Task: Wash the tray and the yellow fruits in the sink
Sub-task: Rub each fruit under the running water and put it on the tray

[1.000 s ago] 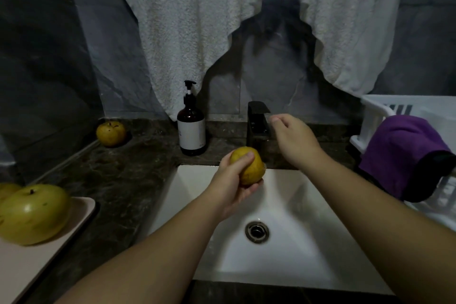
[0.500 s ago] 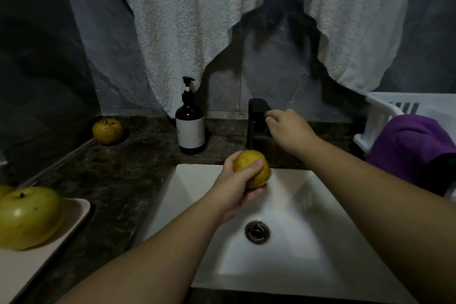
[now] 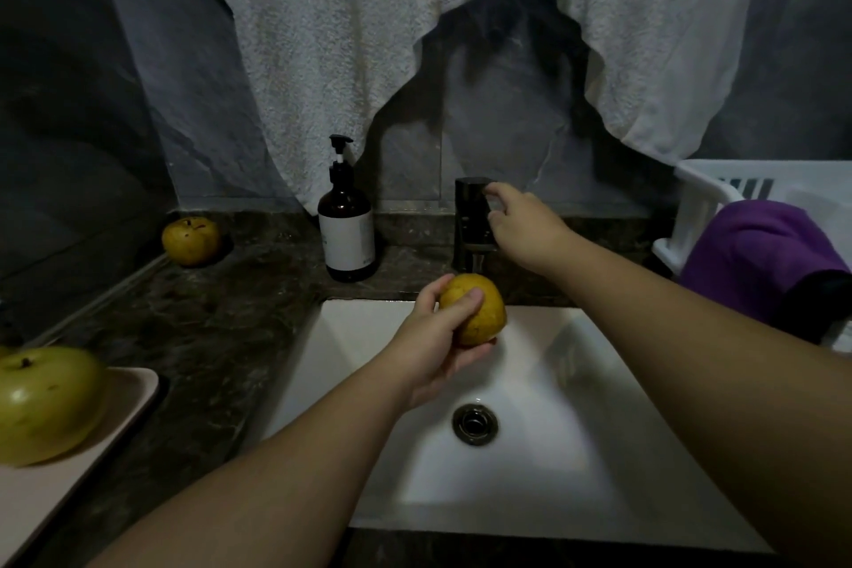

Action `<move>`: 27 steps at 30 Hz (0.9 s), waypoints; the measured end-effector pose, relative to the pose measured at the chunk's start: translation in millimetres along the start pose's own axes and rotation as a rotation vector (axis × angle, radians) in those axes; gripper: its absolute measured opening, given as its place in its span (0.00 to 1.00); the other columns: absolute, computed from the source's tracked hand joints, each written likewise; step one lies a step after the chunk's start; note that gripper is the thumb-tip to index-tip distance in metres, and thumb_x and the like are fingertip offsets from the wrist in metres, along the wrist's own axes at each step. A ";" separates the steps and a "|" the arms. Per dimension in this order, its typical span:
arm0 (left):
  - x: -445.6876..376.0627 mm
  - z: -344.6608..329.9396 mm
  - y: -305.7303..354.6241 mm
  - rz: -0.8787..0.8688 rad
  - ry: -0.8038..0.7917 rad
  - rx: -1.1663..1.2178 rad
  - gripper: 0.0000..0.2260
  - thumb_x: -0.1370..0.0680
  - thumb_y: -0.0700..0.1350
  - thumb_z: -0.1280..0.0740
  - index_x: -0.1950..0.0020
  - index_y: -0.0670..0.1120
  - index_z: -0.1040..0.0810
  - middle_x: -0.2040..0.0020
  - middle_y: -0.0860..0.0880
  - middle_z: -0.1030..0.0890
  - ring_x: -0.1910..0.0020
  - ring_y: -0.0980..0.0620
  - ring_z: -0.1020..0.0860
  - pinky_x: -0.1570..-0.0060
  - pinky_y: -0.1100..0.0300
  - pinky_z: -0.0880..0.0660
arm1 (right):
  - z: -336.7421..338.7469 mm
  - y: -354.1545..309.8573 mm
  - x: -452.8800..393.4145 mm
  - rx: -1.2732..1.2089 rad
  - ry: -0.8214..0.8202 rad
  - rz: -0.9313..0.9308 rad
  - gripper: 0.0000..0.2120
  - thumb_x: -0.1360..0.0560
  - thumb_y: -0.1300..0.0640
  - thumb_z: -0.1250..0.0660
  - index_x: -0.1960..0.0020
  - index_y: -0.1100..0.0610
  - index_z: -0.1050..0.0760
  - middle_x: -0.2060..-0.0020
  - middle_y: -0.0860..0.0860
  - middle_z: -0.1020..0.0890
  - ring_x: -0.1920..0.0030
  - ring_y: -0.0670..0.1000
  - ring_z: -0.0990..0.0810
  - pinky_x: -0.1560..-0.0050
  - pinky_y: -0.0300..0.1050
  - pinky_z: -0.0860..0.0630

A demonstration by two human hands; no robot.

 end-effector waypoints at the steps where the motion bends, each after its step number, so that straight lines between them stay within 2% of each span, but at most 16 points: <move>1: -0.1 0.0 0.2 -0.006 -0.002 -0.006 0.19 0.22 0.49 0.26 0.36 0.63 0.28 0.32 0.46 0.27 0.38 0.40 0.19 0.53 0.53 0.16 | 0.4 1.7 1.3 -0.046 0.010 -0.011 0.22 0.15 0.53 0.43 0.21 0.47 0.39 0.32 0.57 0.27 0.41 0.55 0.23 0.50 0.47 0.27; 3: -0.1 1.2 1.0 -0.020 0.011 -0.028 0.20 0.22 0.49 0.26 0.34 0.63 0.28 0.31 0.46 0.27 0.37 0.41 0.19 0.51 0.53 0.16 | -1.7 12.3 8.2 -0.196 0.070 -0.115 0.20 0.16 0.49 0.43 0.25 0.49 0.37 0.36 0.56 0.24 0.43 0.55 0.23 0.50 0.49 0.27; 5: -0.9 2.5 0.8 -0.030 0.029 -0.067 0.20 0.21 0.49 0.26 0.34 0.62 0.29 0.31 0.47 0.26 0.38 0.42 0.19 0.49 0.52 0.16 | -15.0 32.4 26.8 -0.332 0.078 -0.334 0.19 0.16 0.42 0.44 0.32 0.53 0.32 0.40 0.57 0.22 0.49 0.56 0.23 0.53 0.49 0.27; 6: -1.1 3.0 0.7 -0.035 0.036 -0.091 0.20 0.21 0.49 0.26 0.33 0.62 0.29 0.31 0.47 0.26 0.38 0.42 0.18 0.50 0.52 0.16 | -31.3 43.1 41.4 -0.391 -0.010 -0.463 0.23 0.18 0.37 0.45 0.36 0.53 0.29 0.46 0.58 0.21 0.55 0.56 0.23 0.59 0.47 0.28; 9: 0.9 1.2 0.8 -0.054 0.034 -0.239 0.19 0.19 0.53 0.30 0.31 0.62 0.31 0.33 0.45 0.25 0.43 0.43 0.16 0.52 0.51 0.15 | -89.1 54.5 96.1 -0.585 -0.467 -0.727 0.38 0.28 0.21 0.46 0.54 0.56 0.22 0.66 0.58 0.20 0.76 0.50 0.26 0.76 0.36 0.34; 10: 0.1 2.0 1.7 -0.066 0.048 -0.349 0.18 0.17 0.55 0.32 0.30 0.62 0.33 0.34 0.45 0.24 0.45 0.44 0.16 0.50 0.49 0.15 | -100.1 52.7 105.3 -0.641 -0.545 -0.732 0.41 0.30 0.19 0.44 0.54 0.57 0.21 0.68 0.58 0.20 0.78 0.49 0.26 0.79 0.34 0.34; 12: -1.3 4.4 2.3 -0.053 0.097 -0.491 0.18 0.17 0.62 0.38 0.28 0.61 0.34 0.39 0.43 0.20 0.51 0.45 0.15 0.47 0.46 0.17 | -107.2 52.7 107.3 -0.707 -0.523 -0.709 0.39 0.30 0.20 0.42 0.46 0.55 0.21 0.68 0.57 0.18 0.77 0.49 0.24 0.78 0.35 0.32; 15: -2.2 6.8 -1.0 0.085 0.151 -0.364 0.23 0.20 0.70 0.39 0.34 0.55 0.25 0.49 0.39 0.13 0.57 0.43 0.13 0.53 0.49 0.16 | -87.9 42.2 83.6 -0.540 -0.231 -0.364 0.25 0.23 0.27 0.44 0.40 0.45 0.27 0.53 0.54 0.18 0.61 0.52 0.18 0.68 0.42 0.25; 17: -3.7 5.7 -3.7 0.195 0.156 -0.281 0.29 0.22 0.72 0.37 0.36 0.51 0.20 0.52 0.40 0.12 0.57 0.43 0.12 0.61 0.53 0.16 | -77.1 33.9 79.1 -0.388 -0.128 -0.165 0.21 0.20 0.31 0.45 0.36 0.42 0.28 0.44 0.53 0.21 0.50 0.52 0.19 0.62 0.44 0.23; 19: -9.6 1.5 -2.5 0.178 0.157 -0.330 0.30 0.22 0.71 0.38 0.35 0.48 0.21 0.50 0.39 0.13 0.57 0.43 0.12 0.61 0.52 0.16 | -84.2 38.8 84.4 -0.499 -0.198 -0.295 0.25 0.20 0.30 0.46 0.33 0.44 0.30 0.46 0.57 0.19 0.57 0.53 0.17 0.70 0.39 0.25; 21: -18.7 5.6 2.3 0.043 0.245 -0.506 0.26 0.22 0.70 0.37 0.35 0.51 0.25 0.46 0.40 0.16 0.55 0.42 0.13 0.53 0.46 0.15 | -97.0 51.2 95.3 -0.669 -0.274 -0.563 0.31 0.23 0.25 0.48 0.34 0.47 0.29 0.58 0.60 0.17 0.70 0.52 0.18 0.75 0.37 0.29; 22: -19.9 6.7 3.5 -0.003 0.275 -0.565 0.25 0.22 0.70 0.38 0.36 0.52 0.25 0.45 0.41 0.17 0.53 0.42 0.14 0.49 0.43 0.15 | -99.7 54.2 96.1 -0.657 -0.284 -0.589 0.31 0.23 0.25 0.48 0.35 0.47 0.29 0.61 0.59 0.17 0.72 0.52 0.20 0.74 0.37 0.30; 23: -19.8 8.1 1.5 -0.005 0.277 -0.567 0.25 0.22 0.70 0.39 0.37 0.52 0.25 0.46 0.42 0.17 0.54 0.42 0.14 0.51 0.43 0.15 | -97.6 53.7 93.8 -0.582 -0.272 -0.527 0.30 0.23 0.26 0.49 0.35 0.46 0.30 0.59 0.58 0.17 0.71 0.52 0.19 0.74 0.38 0.29; 25: -17.4 9.1 -8.1 0.092 0.218 -0.456 0.27 0.21 0.71 0.41 0.37 0.50 0.24 0.55 0.41 0.16 0.63 0.44 0.14 0.66 0.51 0.16 | -88.8 51.5 85.1 -0.489 -0.165 -0.343 0.24 0.20 0.29 0.49 0.35 0.43 0.31 0.50 0.55 0.18 0.60 0.52 0.17 0.66 0.43 0.23; 26: -18.0 9.5 -10.0 0.107 0.201 -0.438 0.28 0.21 0.72 0.42 0.36 0.50 0.24 0.57 0.42 0.16 0.66 0.45 0.15 0.69 0.54 0.18 | -86.0 51.1 85.8 -0.497 -0.146 -0.315 0.22 0.20 0.30 0.48 0.35 0.42 0.30 0.47 0.54 0.19 0.55 0.53 0.17 0.62 0.45 0.21; 27: -20.6 9.6 -7.9 0.072 0.204 -0.476 0.29 0.23 0.73 0.42 0.37 0.51 0.25 0.55 0.43 0.16 0.63 0.45 0.14 0.66 0.53 0.17 | -87.9 54.3 85.8 -0.527 -0.169 -0.339 0.23 0.20 0.30 0.47 0.35 0.43 0.30 0.48 0.54 0.19 0.55 0.53 0.17 0.64 0.45 0.22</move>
Point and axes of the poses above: each hand's wrist, its own x-axis away from the middle knuckle, its own z-axis out of the back of the hand, y = z × x, the point moved 8 cm from there along -x, towards the middle knuckle
